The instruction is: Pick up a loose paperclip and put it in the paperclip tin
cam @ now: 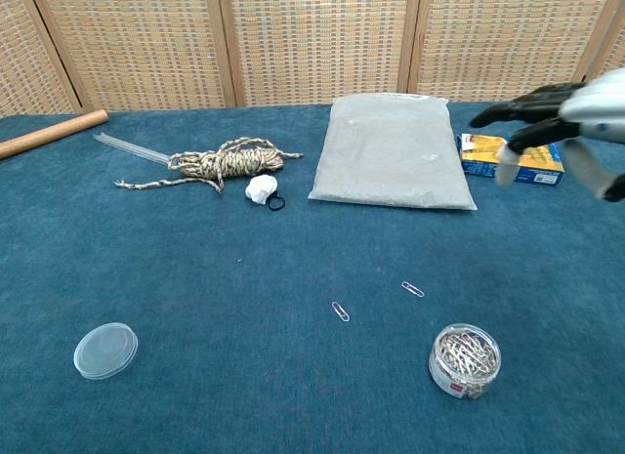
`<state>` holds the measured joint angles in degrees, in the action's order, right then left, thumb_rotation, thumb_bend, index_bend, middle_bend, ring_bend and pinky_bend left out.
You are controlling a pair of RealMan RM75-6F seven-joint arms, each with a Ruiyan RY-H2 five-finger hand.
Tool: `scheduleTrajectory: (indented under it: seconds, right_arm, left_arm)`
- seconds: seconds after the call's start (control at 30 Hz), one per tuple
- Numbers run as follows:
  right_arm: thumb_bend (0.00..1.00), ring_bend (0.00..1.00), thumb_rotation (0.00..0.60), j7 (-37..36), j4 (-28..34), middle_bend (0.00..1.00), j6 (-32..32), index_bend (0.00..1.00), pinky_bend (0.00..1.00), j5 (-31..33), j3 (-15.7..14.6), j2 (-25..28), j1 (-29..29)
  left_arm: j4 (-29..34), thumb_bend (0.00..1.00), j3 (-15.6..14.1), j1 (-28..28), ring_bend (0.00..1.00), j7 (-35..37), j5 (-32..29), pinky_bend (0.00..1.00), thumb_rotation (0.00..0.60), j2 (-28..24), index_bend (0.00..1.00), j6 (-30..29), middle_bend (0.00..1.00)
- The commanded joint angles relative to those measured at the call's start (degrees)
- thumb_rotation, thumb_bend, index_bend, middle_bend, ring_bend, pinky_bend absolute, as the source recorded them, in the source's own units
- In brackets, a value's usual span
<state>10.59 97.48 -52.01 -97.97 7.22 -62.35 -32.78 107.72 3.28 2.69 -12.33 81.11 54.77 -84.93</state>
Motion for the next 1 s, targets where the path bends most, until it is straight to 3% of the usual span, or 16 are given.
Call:
scheduleTrajectory:
  seconds: [0.03, 0.33, 0.63, 1.0]
  right_arm:
    - [0.96, 0.00, 0.600, -0.8, -2.7, 0.00, 3.0, 0.36, 0.00, -1.4, 0.1, -2.7, -3.5]
    - [0.96, 0.00, 0.600, 1.4, -7.9, 0.00, 7.8, 0.37, 0.00, -4.4, -2.6, -11.2, -9.7]
    - [0.96, 0.00, 0.600, 4.3, -14.4, 0.00, 9.8, 0.37, 0.00, -0.2, -2.5, -21.1, -12.4]
    - [0.96, 0.00, 0.600, 6.3, -16.9, 0.00, 11.4, 0.37, 0.00, 5.6, -3.1, -23.4, -13.1]
  left_arm:
    - [-0.1, 0.00, 0.4, 0.5, 0.00, -0.7, -1.2, 0.00, 0.600, 0.3, 0.00, 0.8, 0.00]
    - [-0.6, 0.00, 1.1, 1.9, 0.00, -2.5, -4.6, 0.00, 0.600, 1.2, 0.00, 2.9, 0.00]
    - [-0.6, 0.00, 1.0, 1.9, 0.00, -1.7, -5.0, 0.00, 0.600, 0.8, 0.00, 2.7, 0.00]
    - [-0.6, 0.00, 0.8, 1.9, 0.00, -0.6, -5.1, 0.00, 0.600, 0.3, 0.00, 2.6, 0.00]
